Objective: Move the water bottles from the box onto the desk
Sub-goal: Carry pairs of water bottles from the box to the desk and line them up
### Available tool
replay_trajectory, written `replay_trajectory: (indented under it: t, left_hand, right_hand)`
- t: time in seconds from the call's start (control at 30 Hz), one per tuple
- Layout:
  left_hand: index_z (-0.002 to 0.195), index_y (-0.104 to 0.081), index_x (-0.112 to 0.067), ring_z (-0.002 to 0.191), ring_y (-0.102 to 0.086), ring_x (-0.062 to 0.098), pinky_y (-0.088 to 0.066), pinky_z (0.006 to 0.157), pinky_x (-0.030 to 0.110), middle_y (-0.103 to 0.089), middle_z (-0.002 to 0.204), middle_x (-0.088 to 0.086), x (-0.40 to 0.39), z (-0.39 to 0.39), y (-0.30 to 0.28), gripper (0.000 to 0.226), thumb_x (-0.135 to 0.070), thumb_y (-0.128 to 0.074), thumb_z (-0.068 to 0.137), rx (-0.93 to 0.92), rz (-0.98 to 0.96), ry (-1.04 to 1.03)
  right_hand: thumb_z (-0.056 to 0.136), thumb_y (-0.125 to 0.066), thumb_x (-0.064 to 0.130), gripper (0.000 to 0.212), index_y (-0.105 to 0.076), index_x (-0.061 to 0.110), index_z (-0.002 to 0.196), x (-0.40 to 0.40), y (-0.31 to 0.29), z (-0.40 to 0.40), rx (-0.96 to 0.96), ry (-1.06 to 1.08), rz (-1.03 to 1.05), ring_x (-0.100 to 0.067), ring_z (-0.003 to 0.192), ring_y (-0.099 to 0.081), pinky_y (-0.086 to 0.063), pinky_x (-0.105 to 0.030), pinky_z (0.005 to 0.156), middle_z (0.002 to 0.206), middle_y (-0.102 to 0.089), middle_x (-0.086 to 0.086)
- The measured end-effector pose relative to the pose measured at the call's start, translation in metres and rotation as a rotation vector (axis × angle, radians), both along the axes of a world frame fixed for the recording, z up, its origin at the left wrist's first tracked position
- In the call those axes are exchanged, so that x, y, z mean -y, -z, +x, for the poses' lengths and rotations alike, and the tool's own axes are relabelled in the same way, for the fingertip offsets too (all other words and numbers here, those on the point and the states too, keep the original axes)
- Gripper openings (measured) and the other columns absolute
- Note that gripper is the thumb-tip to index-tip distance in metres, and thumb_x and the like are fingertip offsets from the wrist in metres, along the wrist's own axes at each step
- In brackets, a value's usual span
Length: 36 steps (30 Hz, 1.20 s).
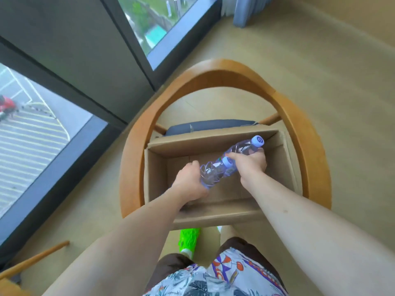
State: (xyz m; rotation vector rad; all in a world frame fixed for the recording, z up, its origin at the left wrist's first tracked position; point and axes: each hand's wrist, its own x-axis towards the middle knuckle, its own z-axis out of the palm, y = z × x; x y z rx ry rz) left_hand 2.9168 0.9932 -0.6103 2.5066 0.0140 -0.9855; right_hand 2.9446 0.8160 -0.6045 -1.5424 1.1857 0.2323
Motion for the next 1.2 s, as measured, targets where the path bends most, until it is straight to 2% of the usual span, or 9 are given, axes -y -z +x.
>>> replay_trajectory:
  t: [0.17,0.3,0.43,0.57,0.67,0.77,0.87,1.07,1.2]
  left_hand:
    - [0.091,-0.042,-0.018,0.088,-0.053,0.025,-0.033,0.066,0.031,-0.048,0.088,-0.004,-0.012,0.022,-0.061,0.054,-0.034,-0.082,0.058,0.205,-0.069,0.070]
    - [0.089,-0.041,-0.020,0.078,-0.050,0.019,-0.027,0.052,0.025,-0.048,0.082,-0.007,-0.004,0.032,-0.119,0.053,-0.036,-0.082,0.059,0.333,-0.173,0.051]
    - [0.093,-0.048,-0.018,0.080,-0.058,0.018,-0.035,0.053,0.027,-0.056,0.087,-0.004,0.025,0.031,-0.184,0.053,-0.038,-0.082,0.057,0.419,-0.309,0.189]
    - [0.089,-0.051,-0.016,0.077,-0.061,0.017,-0.031,0.049,0.025,-0.055,0.079,-0.008,0.077,0.011,-0.240,0.052,-0.044,-0.079,0.054,0.493,-0.444,0.339]
    - [0.095,-0.049,-0.019,0.074,-0.053,0.004,-0.034,0.052,0.023,-0.056,0.084,-0.009,0.122,-0.019,-0.268,0.059,-0.045,-0.083,0.055,0.509,-0.539,0.385]
    - [0.098,-0.049,-0.019,0.081,-0.057,0.013,-0.042,0.061,0.029,-0.057,0.090,-0.006,0.167,-0.064,-0.283,0.065,-0.053,-0.084,0.055,0.485,-0.613,0.489]
    - [0.098,-0.049,-0.018,0.086,-0.057,0.018,-0.046,0.069,0.033,-0.057,0.093,-0.006,0.210,-0.127,-0.300,0.072,-0.059,-0.088,0.053,0.438,-0.693,0.597]
    - [0.105,-0.052,-0.016,0.090,-0.063,0.020,-0.054,0.076,0.035,-0.063,0.098,-0.003,0.276,-0.293,-0.335,0.074,-0.049,-0.091,0.051,0.348,-0.857,0.900]
    - [0.102,-0.051,-0.018,0.086,-0.061,0.018,-0.046,0.069,0.030,-0.062,0.096,-0.004,0.294,-0.425,-0.353,0.068,-0.044,-0.090,0.053,0.311,-0.935,1.067]
  right_hand:
    - [0.059,-0.092,0.012,0.058,-0.058,0.022,0.106,0.001,-0.066,-0.013,0.149,-0.035,-0.080,-0.018,0.100,-0.065,-0.050,-0.031,0.088,0.105,-0.066,0.008]
    - [0.051,-0.097,0.018,0.062,-0.061,0.023,0.102,0.007,-0.127,-0.037,0.253,-0.021,-0.237,-0.015,0.087,-0.066,-0.050,-0.029,0.082,0.088,-0.065,0.016]
    - [0.051,-0.098,0.024,0.072,-0.055,0.023,0.110,0.021,-0.191,-0.074,0.245,0.030,-0.366,-0.020,0.092,-0.064,-0.052,-0.032,0.086,0.099,-0.064,0.006]
    - [0.050,-0.098,0.021,0.071,-0.058,0.022,0.109,0.046,-0.242,-0.121,0.296,0.161,-0.445,-0.020,0.096,-0.068,-0.054,-0.035,0.089,0.103,-0.069,0.004]
    - [0.051,-0.098,0.022,0.072,-0.059,0.022,0.111,0.070,-0.276,-0.165,0.318,0.283,-0.504,-0.020,0.100,-0.068,-0.054,-0.036,0.092,0.107,-0.071,0.003]
    - [0.051,-0.097,0.023,0.076,-0.060,0.022,0.117,0.092,-0.302,-0.225,0.317,0.383,-0.553,-0.019,0.103,-0.068,-0.054,-0.038,0.095,0.112,-0.070,0.003]
    - [0.050,-0.093,0.025,0.072,-0.059,0.024,0.114,0.108,-0.322,-0.299,0.285,0.488,-0.619,-0.018,0.098,-0.068,-0.056,-0.036,0.088,0.107,-0.070,0.007]
    - [0.048,-0.088,0.025,0.071,-0.054,0.022,0.110,0.123,-0.356,-0.480,0.167,0.737,-0.742,-0.022,0.095,-0.065,-0.055,-0.033,0.078,0.102,-0.065,0.006]
    - [0.048,-0.090,0.024,0.073,-0.054,0.023,0.112,0.113,-0.369,-0.618,0.125,0.917,-0.812,-0.024,0.097,-0.065,-0.056,-0.035,0.081,0.105,-0.065,0.005]
